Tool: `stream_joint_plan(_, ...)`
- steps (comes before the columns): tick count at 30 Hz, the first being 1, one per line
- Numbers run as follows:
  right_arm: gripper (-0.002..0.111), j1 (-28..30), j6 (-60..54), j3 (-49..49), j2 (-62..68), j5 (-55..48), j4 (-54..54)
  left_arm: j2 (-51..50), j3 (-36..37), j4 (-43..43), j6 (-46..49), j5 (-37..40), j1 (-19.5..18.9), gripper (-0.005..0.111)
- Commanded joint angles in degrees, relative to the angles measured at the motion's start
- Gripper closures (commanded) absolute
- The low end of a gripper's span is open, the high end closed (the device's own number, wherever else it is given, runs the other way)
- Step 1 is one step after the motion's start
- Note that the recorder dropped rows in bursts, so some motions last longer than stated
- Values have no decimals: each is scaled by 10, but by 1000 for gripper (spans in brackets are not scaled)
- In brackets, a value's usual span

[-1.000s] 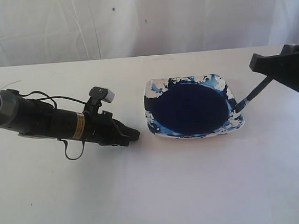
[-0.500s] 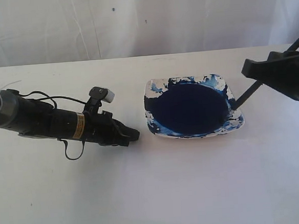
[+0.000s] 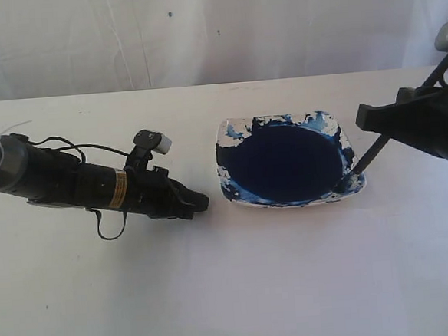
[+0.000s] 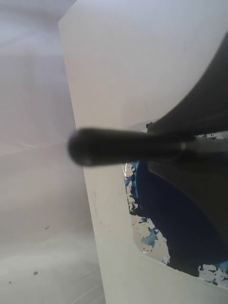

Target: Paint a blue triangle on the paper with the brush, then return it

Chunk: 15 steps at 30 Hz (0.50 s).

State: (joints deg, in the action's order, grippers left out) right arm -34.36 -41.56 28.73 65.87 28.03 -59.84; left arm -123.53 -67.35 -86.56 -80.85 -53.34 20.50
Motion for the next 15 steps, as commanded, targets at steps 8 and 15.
stream_joint_plan(8, 102, 1, -110, -1, 0, 39, -80, 1, 0, -9, 1, 25, 2, 107)
stream_joint_plan(15, 102, 1, -123, -1, 0, 54, -91, 1, 0, -9, 1, 25, 2, 107)
